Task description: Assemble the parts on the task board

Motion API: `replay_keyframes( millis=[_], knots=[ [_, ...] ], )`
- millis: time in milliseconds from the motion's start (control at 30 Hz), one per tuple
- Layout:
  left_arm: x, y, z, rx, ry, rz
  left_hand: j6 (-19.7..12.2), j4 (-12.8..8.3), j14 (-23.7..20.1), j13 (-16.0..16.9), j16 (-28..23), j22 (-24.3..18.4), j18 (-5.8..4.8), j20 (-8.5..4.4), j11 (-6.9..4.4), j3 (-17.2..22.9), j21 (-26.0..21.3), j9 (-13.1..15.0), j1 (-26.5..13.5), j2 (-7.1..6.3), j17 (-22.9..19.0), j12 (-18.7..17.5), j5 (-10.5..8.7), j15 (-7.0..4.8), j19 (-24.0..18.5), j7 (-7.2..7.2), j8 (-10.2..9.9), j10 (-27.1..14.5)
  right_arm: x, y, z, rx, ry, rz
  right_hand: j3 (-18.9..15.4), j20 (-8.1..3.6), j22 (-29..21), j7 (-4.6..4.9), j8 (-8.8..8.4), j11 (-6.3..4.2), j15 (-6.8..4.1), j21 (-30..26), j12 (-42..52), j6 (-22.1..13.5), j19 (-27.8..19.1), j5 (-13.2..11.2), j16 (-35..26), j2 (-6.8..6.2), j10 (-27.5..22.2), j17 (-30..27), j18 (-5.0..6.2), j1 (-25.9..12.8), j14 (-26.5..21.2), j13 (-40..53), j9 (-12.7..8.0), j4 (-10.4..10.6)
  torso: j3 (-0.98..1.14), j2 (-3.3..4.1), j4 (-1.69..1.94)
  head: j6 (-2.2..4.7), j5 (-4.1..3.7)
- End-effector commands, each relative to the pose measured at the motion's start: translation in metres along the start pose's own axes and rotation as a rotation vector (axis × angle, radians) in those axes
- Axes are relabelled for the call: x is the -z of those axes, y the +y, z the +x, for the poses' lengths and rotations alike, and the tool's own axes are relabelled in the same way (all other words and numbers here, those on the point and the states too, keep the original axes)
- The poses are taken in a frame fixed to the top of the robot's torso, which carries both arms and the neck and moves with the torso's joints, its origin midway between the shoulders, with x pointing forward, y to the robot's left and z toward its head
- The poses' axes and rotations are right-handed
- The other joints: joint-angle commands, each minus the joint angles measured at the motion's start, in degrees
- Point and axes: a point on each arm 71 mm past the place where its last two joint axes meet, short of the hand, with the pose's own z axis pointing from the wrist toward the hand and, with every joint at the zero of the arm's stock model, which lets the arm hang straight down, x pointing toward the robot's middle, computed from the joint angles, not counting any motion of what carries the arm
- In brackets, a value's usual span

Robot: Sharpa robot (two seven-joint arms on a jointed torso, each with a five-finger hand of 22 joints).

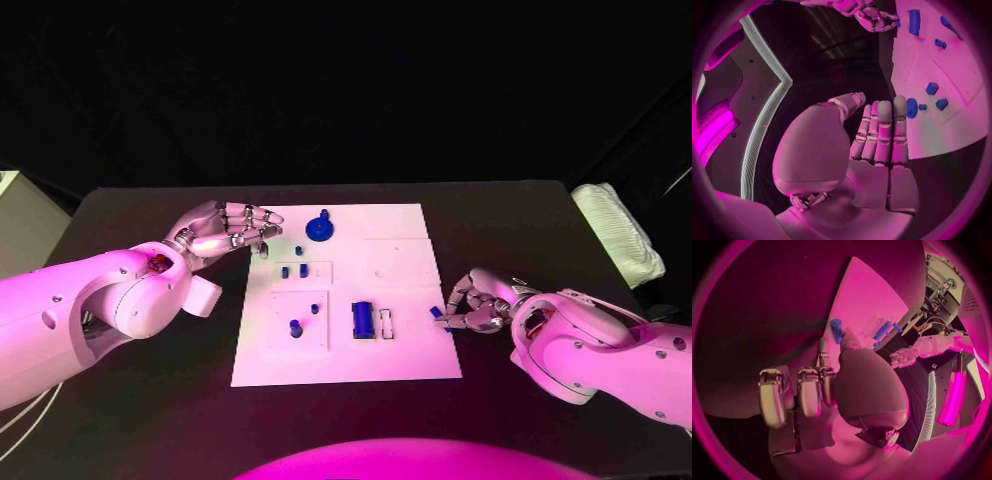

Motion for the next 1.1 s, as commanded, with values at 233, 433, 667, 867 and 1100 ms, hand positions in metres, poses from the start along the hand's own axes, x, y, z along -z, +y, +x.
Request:
replay_keyframes(
  millis=[233,433,667,867,1100],
  knots=[
    [0.0,-0.001,0.002,0.005,0.015,0.011,-0.35,0.01,-0.36,-0.03,0.37,0.12,0.75,0.12,0.06,-0.27,0.08,-0.12,0.06,-0.1,0.09,0.45,0.25,-0.02,0.2,0.07,0.32,-0.31,-0.003,0.006,0.012,0.069,0.035,-0.004,6.72,-0.39,15.09,-0.52,-1.21,-0.34,-0.37,0.12,0.06,0.58,6.1,0.03,0.25,0.53,5.1,15.09,-0.38,6.03,6.19,13.91,-0.87,-0.61,-0.04,-0.04,0.0,-0.15,0.19],
    [0.001,-0.001,0.002,0.005,0.016,0.009,-0.35,0.01,-0.36,-0.03,0.37,0.12,0.75,0.12,0.06,-0.27,0.08,-0.12,0.06,-0.1,0.09,0.45,0.25,-0.02,0.2,0.07,0.32,-0.31,-0.005,0.007,0.014,0.113,0.042,-0.004,10.98,-0.43,15.09,-0.55,-1.75,-0.41,-0.41,0.12,0.02,1.12,6.1,-0.01,0.25,-1.09,5.09,15.09,-0.38,8.01,6.19,13.91,-1.32,-0.75,-0.06,-0.06,0.02,-0.21,0.21],
    [0.001,-0.001,0.001,0.005,0.017,0.006,-0.36,0.0,-0.36,-0.04,0.39,0.13,0.76,0.12,0.05,-0.25,0.09,-0.13,0.09,-0.07,0.1,0.49,0.26,-0.03,0.18,0.06,0.35,-0.36,-0.005,0.01,0.015,0.157,0.038,-0.01,14.24,-0.45,15.09,-0.57,-2.04,-0.44,-0.43,0.12,-0.04,1.57,6.1,-0.01,0.25,-1.75,5.07,15.09,-0.38,9.27,6.19,13.91,-1.58,-1.25,-0.07,-0.07,-0.05,-0.19,0.28],
    [0.001,0.0,0.001,0.004,0.018,0.003,-0.36,0.0,-0.36,-0.04,0.39,0.13,0.76,0.12,0.05,-0.25,0.09,-0.13,0.09,-0.07,0.1,0.49,0.26,-0.03,0.18,0.06,0.35,-0.36,-0.003,0.015,0.015,0.158,0.02,-0.021,15.76,-0.45,15.09,-0.51,-2.21,-0.4,-0.41,0.12,-0.11,1.7,6.1,-0.11,0.25,-2.1,5.05,15.09,-0.38,8.67,6.19,13.89,-1.69,-1.04,-0.08,-0.11,-0.04,-0.02,0.42],
    [0.001,0.0,0.001,0.003,0.017,0.001,-0.36,0.0,-0.36,-0.04,0.39,0.13,0.76,0.12,0.05,-0.25,0.09,-0.13,0.09,-0.07,0.1,0.49,0.26,-0.03,0.18,0.06,0.35,-0.36,0.003,0.032,0.005,0.068,-0.023,-0.055,16.89,-0.45,15.09,-0.61,-2.16,-0.46,-0.43,0.12,0.3,2.03,6.1,-0.16,0.25,-2.55,5.21,15.09,-0.38,7.17,6.19,14.06,-1.68,-0.48,-0.07,-0.08,-0.02,-0.05,0.45]
  ],
)
